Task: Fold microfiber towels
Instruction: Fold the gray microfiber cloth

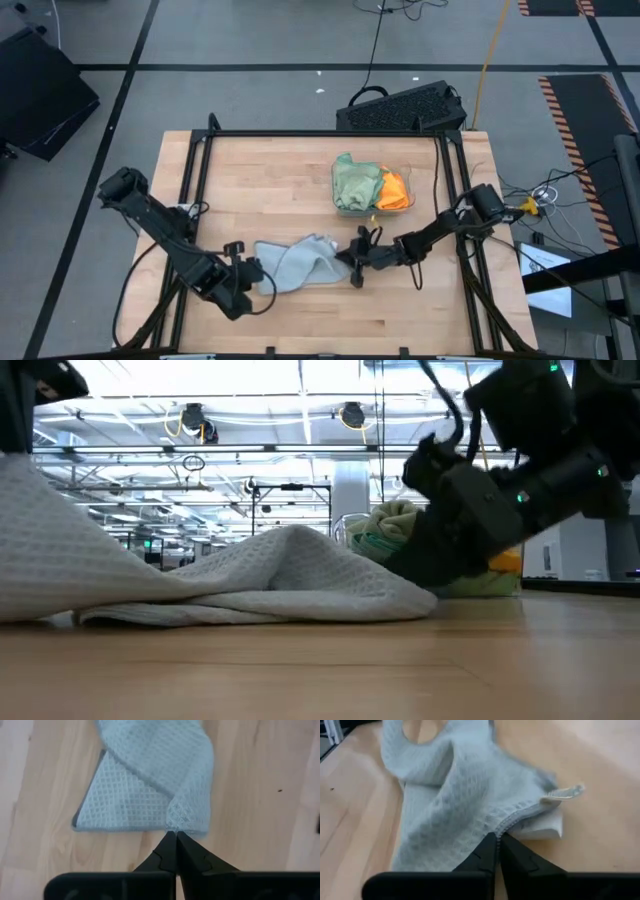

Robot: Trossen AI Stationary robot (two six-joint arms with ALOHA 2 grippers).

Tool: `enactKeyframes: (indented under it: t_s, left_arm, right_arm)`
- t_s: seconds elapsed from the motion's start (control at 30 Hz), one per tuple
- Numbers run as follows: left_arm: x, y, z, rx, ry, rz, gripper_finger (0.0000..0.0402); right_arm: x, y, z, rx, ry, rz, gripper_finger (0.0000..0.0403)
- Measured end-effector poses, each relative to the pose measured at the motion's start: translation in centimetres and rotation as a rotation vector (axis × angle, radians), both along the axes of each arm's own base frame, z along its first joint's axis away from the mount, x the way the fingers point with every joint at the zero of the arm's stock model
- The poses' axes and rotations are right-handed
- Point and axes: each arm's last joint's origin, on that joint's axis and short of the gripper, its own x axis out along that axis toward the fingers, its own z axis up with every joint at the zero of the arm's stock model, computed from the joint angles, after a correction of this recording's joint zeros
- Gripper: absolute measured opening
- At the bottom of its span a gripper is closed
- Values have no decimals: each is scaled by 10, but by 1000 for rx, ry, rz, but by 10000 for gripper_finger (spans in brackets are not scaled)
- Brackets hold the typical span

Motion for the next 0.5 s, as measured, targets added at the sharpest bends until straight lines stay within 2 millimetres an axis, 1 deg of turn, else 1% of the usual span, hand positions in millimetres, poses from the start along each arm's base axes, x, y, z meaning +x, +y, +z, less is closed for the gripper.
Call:
enactKeyframes:
  t_s: [0.07, 0.13, 0.3, 0.37, 0.5]
  left_arm:
    - [-2, 1, -4, 3, 0, 35, 14]
    - [-3, 2, -11, -1, 1, 62, 32]
    - [-5, 3, -25, -3, -26, 83, 113]
    - [-4, 3, -27, 4, -56, 74, 148]
    - [3, 5, -25, 131, -185, 26, 208]
  right_arm:
    - [0, 0, 9, -37, -23, 6, 14]
    - [0, 0, 21, -77, -56, 20, 11]
    - [-4, -1, 49, -196, -82, 77, 5]
    - [-7, -2, 59, -254, -89, 81, 5]
    - [-13, -1, 77, -402, -99, 109, 3]
